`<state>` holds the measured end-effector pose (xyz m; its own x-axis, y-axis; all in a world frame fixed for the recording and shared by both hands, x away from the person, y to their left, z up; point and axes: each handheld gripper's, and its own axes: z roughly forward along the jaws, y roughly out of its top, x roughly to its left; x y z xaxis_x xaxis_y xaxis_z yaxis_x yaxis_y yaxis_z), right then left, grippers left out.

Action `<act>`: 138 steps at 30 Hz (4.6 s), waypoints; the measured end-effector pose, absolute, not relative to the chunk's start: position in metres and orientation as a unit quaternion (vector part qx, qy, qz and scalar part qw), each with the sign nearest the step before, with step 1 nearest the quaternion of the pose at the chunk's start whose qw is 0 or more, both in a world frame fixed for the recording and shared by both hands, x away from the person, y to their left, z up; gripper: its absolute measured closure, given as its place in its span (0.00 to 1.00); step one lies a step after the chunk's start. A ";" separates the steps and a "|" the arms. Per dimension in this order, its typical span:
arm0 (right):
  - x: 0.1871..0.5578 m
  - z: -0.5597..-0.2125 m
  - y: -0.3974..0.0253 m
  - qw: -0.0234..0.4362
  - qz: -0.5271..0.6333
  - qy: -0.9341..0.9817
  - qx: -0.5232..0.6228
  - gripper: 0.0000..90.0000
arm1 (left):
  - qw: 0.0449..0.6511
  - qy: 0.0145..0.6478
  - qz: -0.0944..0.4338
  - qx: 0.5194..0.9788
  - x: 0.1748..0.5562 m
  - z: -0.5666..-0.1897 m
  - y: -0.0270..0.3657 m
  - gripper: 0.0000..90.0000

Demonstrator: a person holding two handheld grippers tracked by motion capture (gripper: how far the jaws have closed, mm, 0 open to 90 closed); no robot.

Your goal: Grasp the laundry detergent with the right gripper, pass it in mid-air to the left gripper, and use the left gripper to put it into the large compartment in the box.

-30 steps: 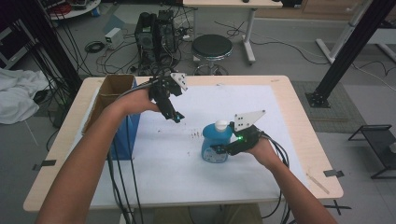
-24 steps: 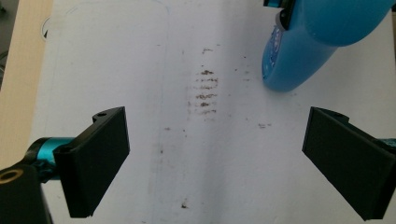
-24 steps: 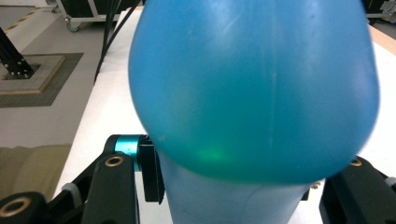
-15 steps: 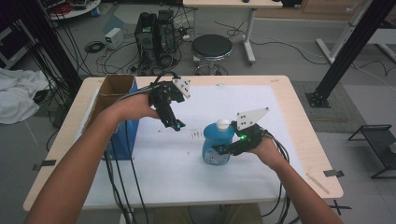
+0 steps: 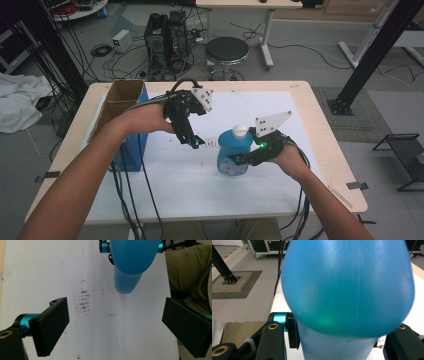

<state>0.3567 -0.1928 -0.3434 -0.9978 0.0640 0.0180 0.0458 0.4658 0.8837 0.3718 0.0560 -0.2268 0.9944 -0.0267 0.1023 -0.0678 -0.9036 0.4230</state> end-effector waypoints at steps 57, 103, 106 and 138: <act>0.362 -0.307 -0.155 0.003 0.457 0.889 0.002 0.49 | 0.144 -0.047 0.021 0.988 0.362 -0.218 -0.011 0.09; 0.360 -0.307 -0.150 -0.007 0.481 0.877 0.010 0.49 | 0.145 -0.057 0.027 0.987 0.364 -0.224 -0.013 0.30; 0.356 -0.306 -0.152 -0.025 0.464 0.885 0.032 0.49 | 0.140 -0.065 0.029 0.988 0.364 -0.222 -0.013 0.31; 0.358 -0.308 -0.150 -0.003 0.463 0.886 0.011 0.48 | 0.141 -0.082 0.030 0.986 0.361 -0.222 -0.013 0.42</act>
